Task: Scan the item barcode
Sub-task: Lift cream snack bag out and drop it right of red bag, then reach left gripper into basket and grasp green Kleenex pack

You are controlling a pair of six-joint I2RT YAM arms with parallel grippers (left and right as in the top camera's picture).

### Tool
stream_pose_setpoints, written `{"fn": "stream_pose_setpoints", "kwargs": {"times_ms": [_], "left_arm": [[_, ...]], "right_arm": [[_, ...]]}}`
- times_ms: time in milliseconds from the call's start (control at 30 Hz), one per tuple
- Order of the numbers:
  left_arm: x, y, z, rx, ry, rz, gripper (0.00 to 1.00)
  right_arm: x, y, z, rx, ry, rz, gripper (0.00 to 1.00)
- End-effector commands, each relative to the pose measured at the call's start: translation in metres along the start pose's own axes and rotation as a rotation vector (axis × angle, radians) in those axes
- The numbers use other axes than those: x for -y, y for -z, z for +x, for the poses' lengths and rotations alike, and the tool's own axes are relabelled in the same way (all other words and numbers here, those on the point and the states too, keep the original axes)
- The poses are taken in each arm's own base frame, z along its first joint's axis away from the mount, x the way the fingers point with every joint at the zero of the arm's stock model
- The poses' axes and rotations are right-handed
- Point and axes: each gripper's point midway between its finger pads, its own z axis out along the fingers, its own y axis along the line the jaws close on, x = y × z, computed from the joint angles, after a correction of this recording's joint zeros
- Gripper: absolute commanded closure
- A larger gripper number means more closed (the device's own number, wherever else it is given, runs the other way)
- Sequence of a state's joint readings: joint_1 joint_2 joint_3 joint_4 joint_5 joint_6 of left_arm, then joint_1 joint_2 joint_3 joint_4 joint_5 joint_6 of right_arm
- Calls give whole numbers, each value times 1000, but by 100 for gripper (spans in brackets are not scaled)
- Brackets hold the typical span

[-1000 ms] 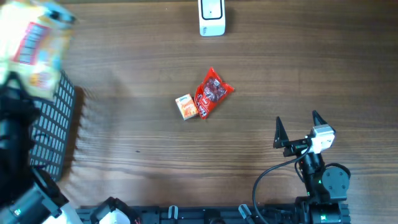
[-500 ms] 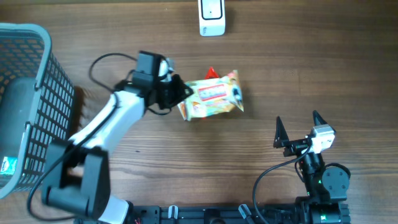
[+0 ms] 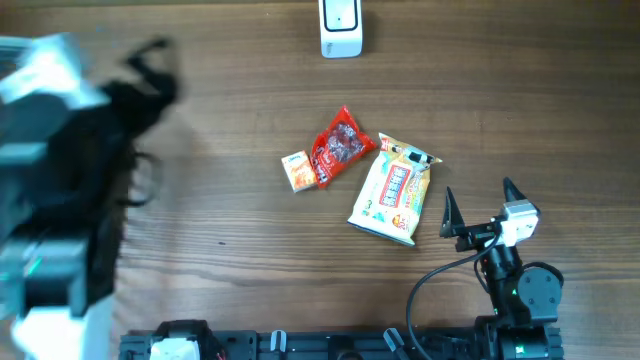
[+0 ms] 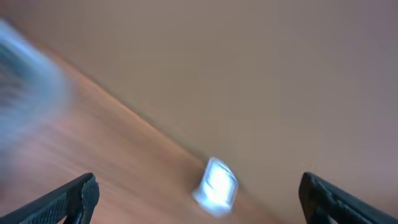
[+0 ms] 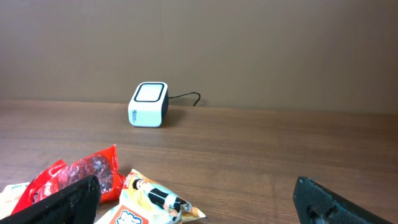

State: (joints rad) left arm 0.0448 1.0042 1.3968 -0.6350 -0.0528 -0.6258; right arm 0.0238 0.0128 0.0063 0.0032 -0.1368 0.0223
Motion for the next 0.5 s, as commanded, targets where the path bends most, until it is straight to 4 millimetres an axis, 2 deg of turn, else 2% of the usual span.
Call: {"fn": "stream_pose_setpoints", "kwargs": {"times_ms": [0,33,67,100,133,167,233,267,300,367,433,467], "left_arm": [[-87,50,-100,383,38,-461,0],[-119,61,-119,452,60,-596,0],[-146,67,-129,493,76,-706,0],[-177,72,-135,511,92,-825,0],[-216,79,-135,501,111,-975,0],[-242,84,-131,472,125,-1074,0],[-315,98,-107,325,193,-1310,0],[-337,101,-95,259,226,-1371,0],[-377,98,-67,107,300,-1439,0],[-412,69,-28,-90,414,-1388,0],[-429,44,1,-264,438,-1320,0],[-442,30,23,-376,446,-1294,0]], "right_arm": [[0,0,-2,9,-3,2,0],[0,0,-2,9,-3,2,0],[0,0,-2,9,-3,2,0],[0,0,-2,8,-3,2,0],[0,0,-2,9,-3,2,0],[0,0,-2,9,-3,2,0],[0,0,-2,8,-3,2,0],[0,0,-2,8,-3,2,0],[0,0,-2,8,-3,2,0],[0,0,-2,8,-3,2,0],[0,0,-2,8,-3,2,0],[0,0,-2,9,-3,2,0]]}}
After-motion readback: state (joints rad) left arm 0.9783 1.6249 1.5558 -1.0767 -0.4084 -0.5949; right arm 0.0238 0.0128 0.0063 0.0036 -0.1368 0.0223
